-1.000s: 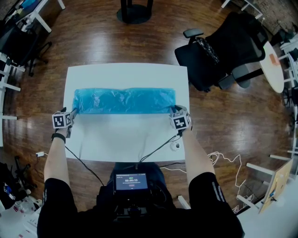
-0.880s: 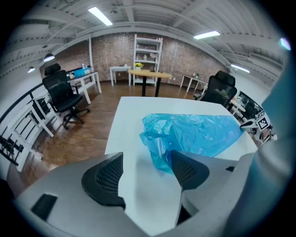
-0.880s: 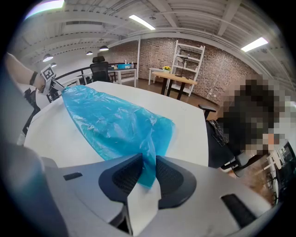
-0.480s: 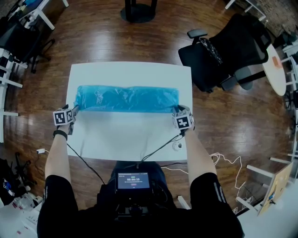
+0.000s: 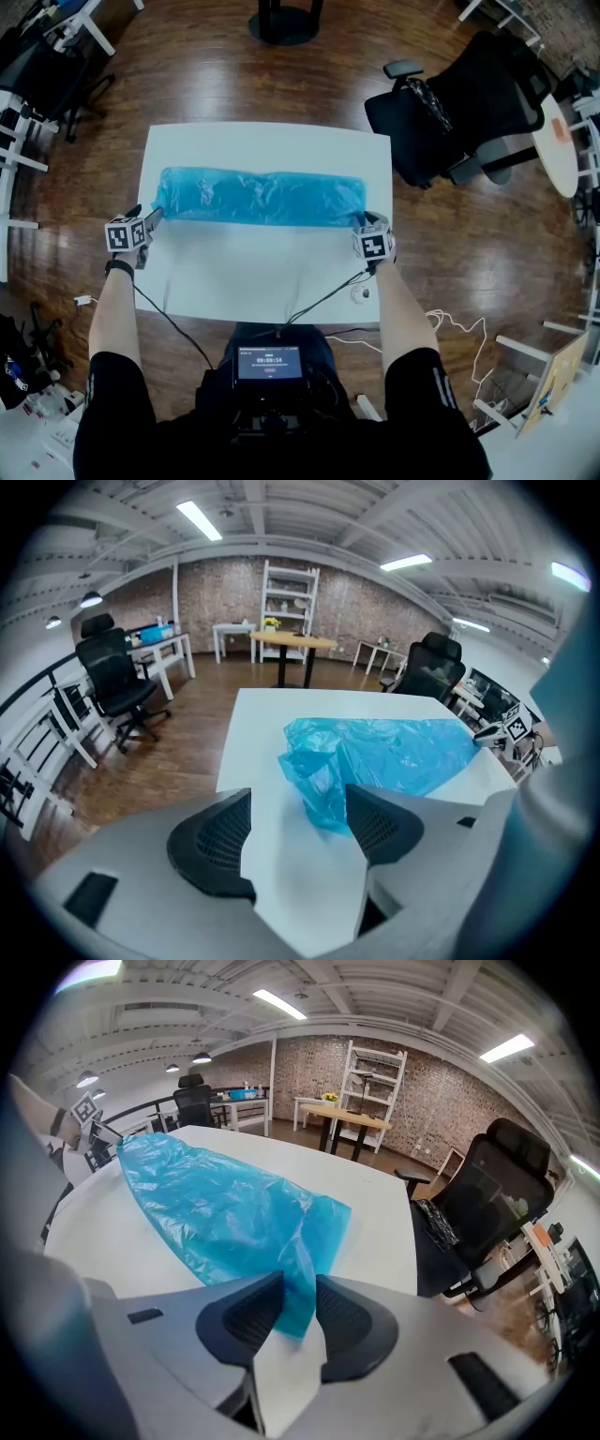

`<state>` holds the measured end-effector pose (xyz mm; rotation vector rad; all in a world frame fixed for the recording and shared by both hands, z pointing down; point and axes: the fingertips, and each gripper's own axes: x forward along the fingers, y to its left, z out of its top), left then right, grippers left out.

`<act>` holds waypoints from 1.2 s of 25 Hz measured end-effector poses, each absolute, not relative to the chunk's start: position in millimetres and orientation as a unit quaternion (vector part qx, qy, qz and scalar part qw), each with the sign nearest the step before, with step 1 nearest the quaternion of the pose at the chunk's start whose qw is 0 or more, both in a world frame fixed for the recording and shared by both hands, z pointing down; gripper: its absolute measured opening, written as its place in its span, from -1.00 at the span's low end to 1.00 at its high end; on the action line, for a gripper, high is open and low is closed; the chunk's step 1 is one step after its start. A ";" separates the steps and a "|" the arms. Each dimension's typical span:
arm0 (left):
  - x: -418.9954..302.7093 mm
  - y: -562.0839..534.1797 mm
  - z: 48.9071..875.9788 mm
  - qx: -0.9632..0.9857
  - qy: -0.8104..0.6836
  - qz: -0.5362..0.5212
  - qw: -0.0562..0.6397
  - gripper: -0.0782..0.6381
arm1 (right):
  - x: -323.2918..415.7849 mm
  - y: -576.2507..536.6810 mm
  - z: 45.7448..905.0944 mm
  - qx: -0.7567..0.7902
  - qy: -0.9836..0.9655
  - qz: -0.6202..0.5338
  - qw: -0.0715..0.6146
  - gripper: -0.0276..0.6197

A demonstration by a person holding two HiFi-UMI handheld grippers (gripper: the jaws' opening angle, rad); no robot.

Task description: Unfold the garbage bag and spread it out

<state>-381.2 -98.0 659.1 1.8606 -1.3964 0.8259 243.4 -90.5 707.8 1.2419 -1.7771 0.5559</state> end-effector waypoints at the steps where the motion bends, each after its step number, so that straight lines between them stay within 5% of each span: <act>1: -382.1 -98.8 657.7 0.712 -0.536 0.311 0.329 0.14 | 242.6 -90.9 707.4 0.499 -0.714 0.222 0.438 -0.47; 12: -363.0 -117.9 614.3 0.751 -0.529 0.287 0.272 0.24 | 231.9 -91.4 704.6 0.485 -0.718 0.202 0.457 -0.48; 21: -311.9 -148.4 579.9 0.801 -0.477 0.303 0.199 0.12 | 220.6 -107.4 671.7 0.491 -0.730 0.144 0.453 -0.48; 30: -271.4 -163.8 633.0 0.798 -0.414 0.377 0.223 0.03 | 167.1 -140.2 656.0 0.449 -0.770 0.137 0.432 -0.48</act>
